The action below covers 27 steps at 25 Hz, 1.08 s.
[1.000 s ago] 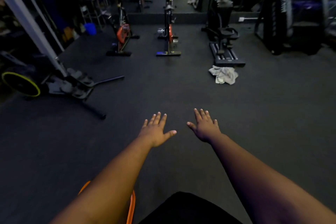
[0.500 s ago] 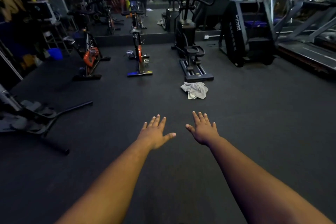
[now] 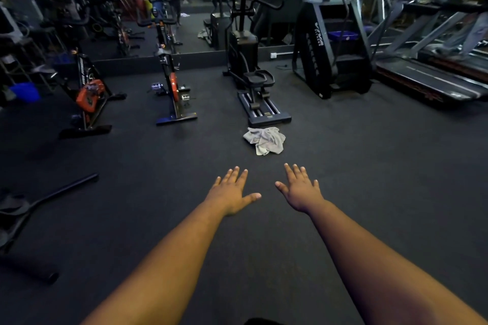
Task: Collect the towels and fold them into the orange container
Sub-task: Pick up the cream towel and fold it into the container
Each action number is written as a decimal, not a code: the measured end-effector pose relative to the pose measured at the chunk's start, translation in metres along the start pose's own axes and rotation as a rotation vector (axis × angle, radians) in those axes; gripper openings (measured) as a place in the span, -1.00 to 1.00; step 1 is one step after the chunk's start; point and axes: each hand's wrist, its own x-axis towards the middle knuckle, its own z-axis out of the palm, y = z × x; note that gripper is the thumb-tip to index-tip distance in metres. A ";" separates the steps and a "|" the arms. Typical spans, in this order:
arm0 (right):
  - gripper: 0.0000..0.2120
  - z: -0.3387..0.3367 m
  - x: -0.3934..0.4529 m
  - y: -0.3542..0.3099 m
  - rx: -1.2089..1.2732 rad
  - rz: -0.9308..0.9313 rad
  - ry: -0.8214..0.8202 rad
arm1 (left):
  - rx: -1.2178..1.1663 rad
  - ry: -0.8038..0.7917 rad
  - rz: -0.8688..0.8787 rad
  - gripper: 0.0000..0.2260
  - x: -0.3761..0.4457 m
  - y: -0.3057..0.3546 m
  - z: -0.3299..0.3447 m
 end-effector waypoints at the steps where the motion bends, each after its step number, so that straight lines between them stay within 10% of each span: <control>1: -0.27 -0.004 0.015 -0.003 0.006 0.011 0.002 | 0.011 -0.010 0.004 -0.15 0.016 -0.006 -0.008; 27: -0.26 -0.104 0.574 0.050 -0.077 0.039 -0.124 | 0.026 -0.083 -0.043 -0.15 0.581 -0.065 -0.133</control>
